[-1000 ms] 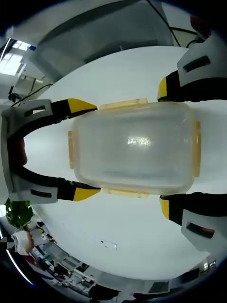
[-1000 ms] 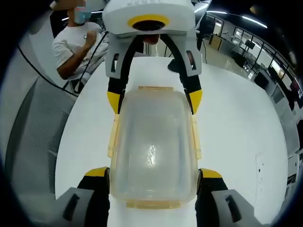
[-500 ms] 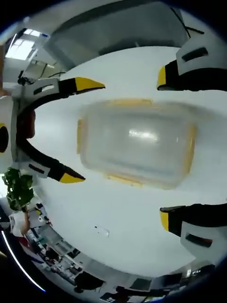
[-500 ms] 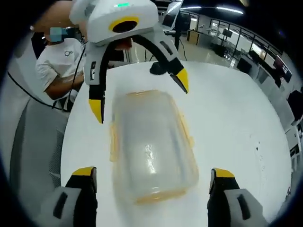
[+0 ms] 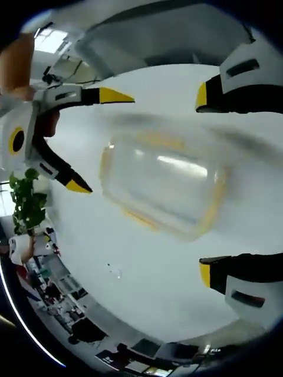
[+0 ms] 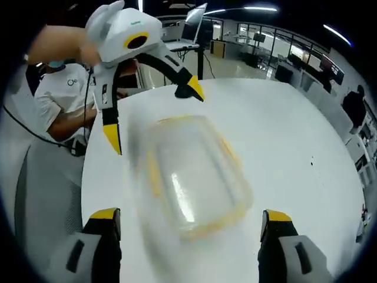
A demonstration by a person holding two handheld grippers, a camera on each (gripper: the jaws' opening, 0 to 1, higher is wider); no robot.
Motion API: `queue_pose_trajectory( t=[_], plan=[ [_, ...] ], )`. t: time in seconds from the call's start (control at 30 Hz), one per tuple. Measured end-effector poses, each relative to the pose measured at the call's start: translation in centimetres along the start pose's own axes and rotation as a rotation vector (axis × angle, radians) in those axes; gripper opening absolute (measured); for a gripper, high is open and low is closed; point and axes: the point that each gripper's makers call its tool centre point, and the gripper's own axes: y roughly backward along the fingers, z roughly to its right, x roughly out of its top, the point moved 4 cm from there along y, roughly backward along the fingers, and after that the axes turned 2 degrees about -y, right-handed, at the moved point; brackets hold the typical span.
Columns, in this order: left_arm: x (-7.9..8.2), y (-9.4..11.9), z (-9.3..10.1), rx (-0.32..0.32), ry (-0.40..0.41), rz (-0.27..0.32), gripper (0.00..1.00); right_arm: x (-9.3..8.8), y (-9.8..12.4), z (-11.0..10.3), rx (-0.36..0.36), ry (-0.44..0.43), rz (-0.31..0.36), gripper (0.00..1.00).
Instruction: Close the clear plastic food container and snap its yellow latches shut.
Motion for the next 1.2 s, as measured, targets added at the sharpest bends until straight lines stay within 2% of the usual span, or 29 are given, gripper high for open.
queue_pose_trajectory(
  t=[0.1, 0.17, 0.27, 0.5, 0.77, 1.03, 1.2],
  plan=[
    [-0.2, 0.6, 0.3, 0.029, 0.012, 0.008, 0.99, -0.2, 0.5, -0.3, -0.022, -0.032, 0.023, 0.99],
    [-0.2, 1.0, 0.7, 0.045, 0.054, 0.032, 0.99, -0.3, 0.8, -0.6, -0.029, -0.041, 0.037, 0.99],
    [-0.3, 1.8, 1.1, 0.091, 0.068, 0.058, 0.99, -0.8, 1.4, -0.9, -0.042, -0.065, 0.054, 0.99],
    [-0.9, 3.0, 2.3, 0.131, 0.124, 0.092, 0.99, -1.7, 2.7, -1.6, -0.069, -0.112, 0.098, 0.99],
    [-1.4, 4.3, 4.8, 0.160, 0.163, 0.129, 0.99, -3.1, 4.4, -3.6, -0.083, -0.144, 0.139, 0.99],
    [-2.1, 5.7, 7.2, 0.190, 0.197, 0.136, 0.99, -4.5, 5.6, -5.6, -0.105, -0.154, 0.170, 0.99],
    [-2.4, 6.5, 8.5, 0.208, 0.223, 0.157, 0.99, -5.5, 7.3, -6.7, -0.121, -0.178, 0.207, 0.99]
  ],
)
